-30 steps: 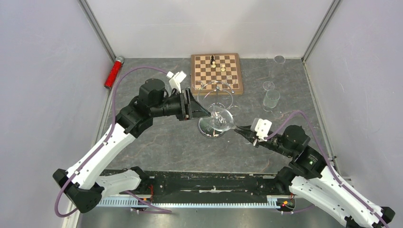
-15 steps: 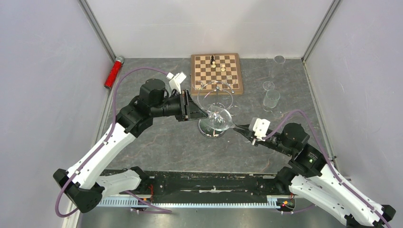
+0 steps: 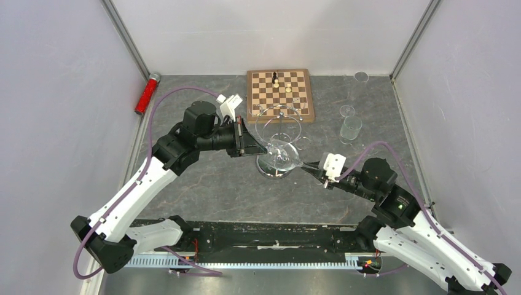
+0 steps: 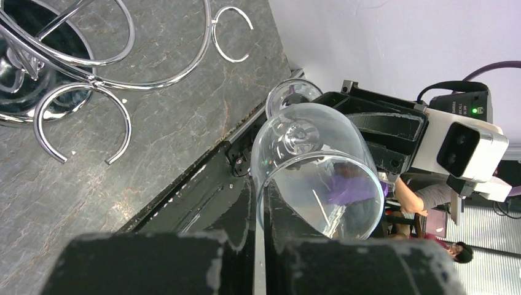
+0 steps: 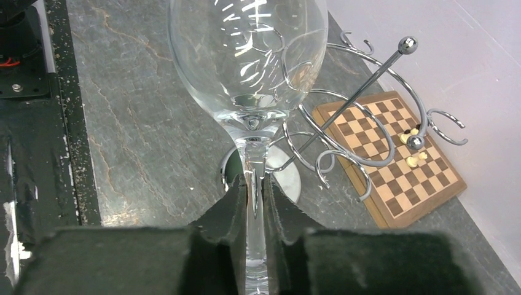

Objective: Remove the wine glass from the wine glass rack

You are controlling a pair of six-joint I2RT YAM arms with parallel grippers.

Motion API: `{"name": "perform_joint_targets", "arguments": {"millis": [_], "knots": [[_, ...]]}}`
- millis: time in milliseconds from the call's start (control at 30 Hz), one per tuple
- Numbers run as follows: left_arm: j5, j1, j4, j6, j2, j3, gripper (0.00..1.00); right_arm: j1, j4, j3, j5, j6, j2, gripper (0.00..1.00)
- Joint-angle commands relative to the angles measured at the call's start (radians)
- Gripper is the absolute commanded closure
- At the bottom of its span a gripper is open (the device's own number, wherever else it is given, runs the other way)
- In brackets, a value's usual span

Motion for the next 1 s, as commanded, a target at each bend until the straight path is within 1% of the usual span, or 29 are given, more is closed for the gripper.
{"name": "perform_joint_targets", "arguments": {"millis": [0, 33, 67, 200, 567, 967], "knots": [[0.036, 0.005, -0.008, 0.061, -0.008, 0.035, 0.98, 0.001, 0.157, 0.092, -0.001, 0.025, -0.015, 0.83], [0.036, 0.004, -0.009, 0.064, -0.006, 0.035, 0.98, 0.001, 0.157, 0.096, -0.001, 0.025, -0.016, 0.77], [0.037, 0.005, -0.012, 0.066, -0.008, 0.035, 0.98, 0.001, 0.156, 0.100, -0.004, 0.025, -0.016, 0.73], [0.031, 0.005, -0.018, 0.070, -0.008, 0.040, 0.98, 0.001, 0.153, 0.115, -0.019, 0.027, -0.016, 0.66], [0.029, 0.009, -0.038, 0.082, -0.001, 0.063, 0.98, 0.001, 0.141, 0.138, -0.020, 0.044, -0.030, 0.62], [-0.034, 0.016, -0.184, 0.153, -0.063, 0.049, 0.98, 0.001, 0.105, 0.138, 0.083, 0.074, -0.032, 0.60]]}}
